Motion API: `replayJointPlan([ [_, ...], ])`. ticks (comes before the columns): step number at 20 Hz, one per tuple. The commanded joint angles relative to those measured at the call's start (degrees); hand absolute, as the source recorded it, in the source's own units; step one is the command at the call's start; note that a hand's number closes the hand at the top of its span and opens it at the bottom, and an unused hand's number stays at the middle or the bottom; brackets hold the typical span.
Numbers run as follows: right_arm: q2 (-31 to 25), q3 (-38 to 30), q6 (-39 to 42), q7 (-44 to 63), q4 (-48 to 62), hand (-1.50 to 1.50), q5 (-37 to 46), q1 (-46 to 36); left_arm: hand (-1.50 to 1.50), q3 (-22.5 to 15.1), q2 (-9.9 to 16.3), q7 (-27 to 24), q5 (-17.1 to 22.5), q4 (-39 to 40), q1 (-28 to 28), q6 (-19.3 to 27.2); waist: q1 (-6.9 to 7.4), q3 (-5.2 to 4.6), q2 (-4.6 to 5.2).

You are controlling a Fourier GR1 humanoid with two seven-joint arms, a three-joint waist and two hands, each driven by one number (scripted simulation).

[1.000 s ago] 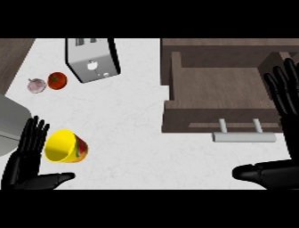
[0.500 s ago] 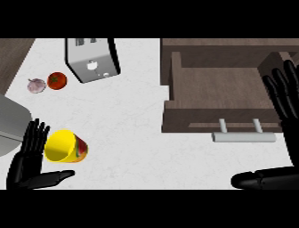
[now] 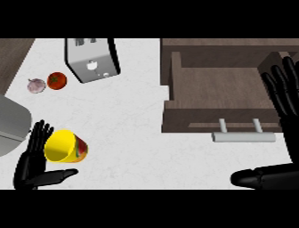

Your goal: Pick up the cup, place it into the drawer and close the drawer

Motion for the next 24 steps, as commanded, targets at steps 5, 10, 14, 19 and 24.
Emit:
replayJointPlan([
  [5, 0.63, 0.38, -1.07, 0.92, -0.23, -1.5, 0.18, -0.79, -1.5, -1.66, -2.78, -6.73, -1.49, 7.76, -4.19, 2.87, -0.08, 0.0, 0.01],
  [10, -0.19, -1.19, 0.19, -1.13, 4.52, -1.5, -0.74, -3.51, -1.5, 0.92, 1.7, -5.79, 2.31, 14.55, -8.66, -3.14, -0.02, -0.01, 0.06],
  [14, 0.67, 0.57, -0.41, -0.22, 0.95, -1.5, 0.42, -1.13, -1.5, 0.79, 3.37, -10.62, 2.02, 20.55, -9.59, -6.36, -0.11, -0.02, 0.05],
  [19, -0.85, -0.82, 0.53, 1.6, -0.48, -1.5, -1.19, -1.65, -1.5, 0.02, 1.14, -10.82, 3.51, 21.77, -11.16, -9.41, -0.21, -0.03, 0.06],
  [24, -0.83, -0.83, 0.33, 2.27, 1.28, -1.5, -1.6, -3.45, -1.5, 0.39, 2.45, -8.73, 5.15, 25.31, -14.99, -13.07, -0.3, -0.05, 0.12],
])
